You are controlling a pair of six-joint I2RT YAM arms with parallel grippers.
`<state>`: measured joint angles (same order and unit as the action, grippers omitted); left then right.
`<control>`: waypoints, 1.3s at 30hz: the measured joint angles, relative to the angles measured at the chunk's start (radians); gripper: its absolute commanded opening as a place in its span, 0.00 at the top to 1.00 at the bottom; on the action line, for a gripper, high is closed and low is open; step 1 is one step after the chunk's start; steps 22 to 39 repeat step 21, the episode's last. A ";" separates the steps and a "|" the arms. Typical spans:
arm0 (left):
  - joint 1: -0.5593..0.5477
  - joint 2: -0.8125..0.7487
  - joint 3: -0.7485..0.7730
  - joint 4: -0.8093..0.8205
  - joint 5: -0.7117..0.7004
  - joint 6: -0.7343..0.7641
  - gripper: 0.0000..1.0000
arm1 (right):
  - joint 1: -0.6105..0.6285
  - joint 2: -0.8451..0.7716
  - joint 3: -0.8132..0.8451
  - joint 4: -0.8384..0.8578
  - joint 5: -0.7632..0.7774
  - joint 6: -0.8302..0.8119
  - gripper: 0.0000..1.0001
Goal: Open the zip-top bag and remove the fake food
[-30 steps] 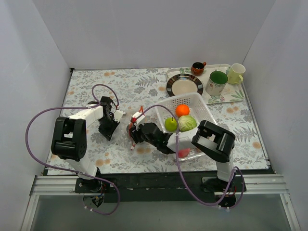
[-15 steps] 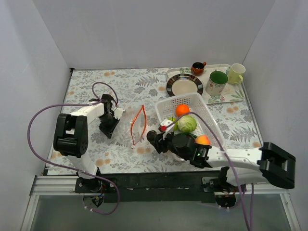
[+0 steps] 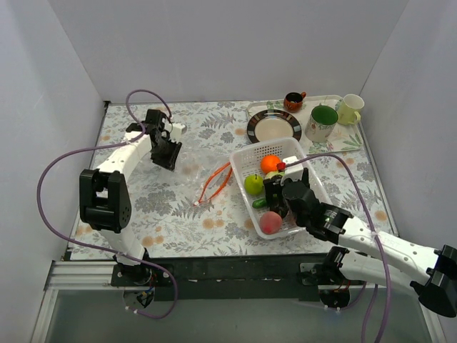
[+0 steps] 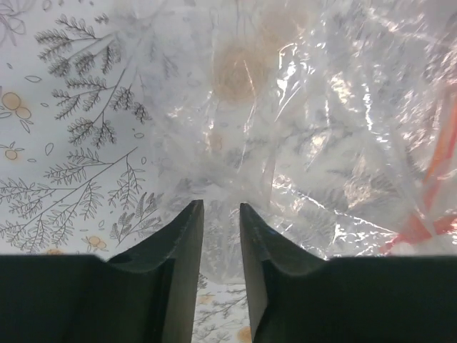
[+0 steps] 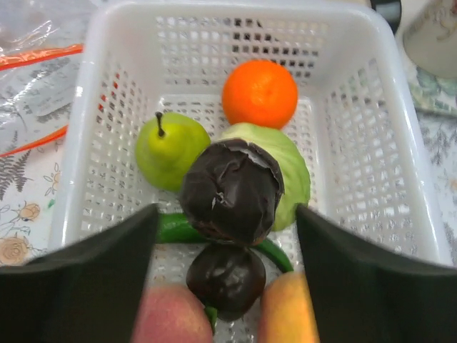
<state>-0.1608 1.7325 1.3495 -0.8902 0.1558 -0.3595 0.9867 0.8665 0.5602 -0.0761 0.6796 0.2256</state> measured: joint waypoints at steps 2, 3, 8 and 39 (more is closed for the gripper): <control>0.000 -0.002 0.039 -0.002 0.018 -0.013 0.55 | -0.018 0.006 0.040 -0.089 0.018 0.018 0.02; 0.000 -0.008 0.053 -0.003 0.026 -0.020 0.48 | -0.023 0.009 0.068 -0.138 0.028 0.023 0.02; 0.000 -0.080 0.093 -0.036 0.059 -0.035 0.02 | -0.025 -0.006 0.189 -0.270 0.066 0.034 0.02; 0.000 -0.393 0.057 0.012 0.212 -0.175 0.02 | -0.025 -0.089 0.358 -0.586 0.185 0.107 0.02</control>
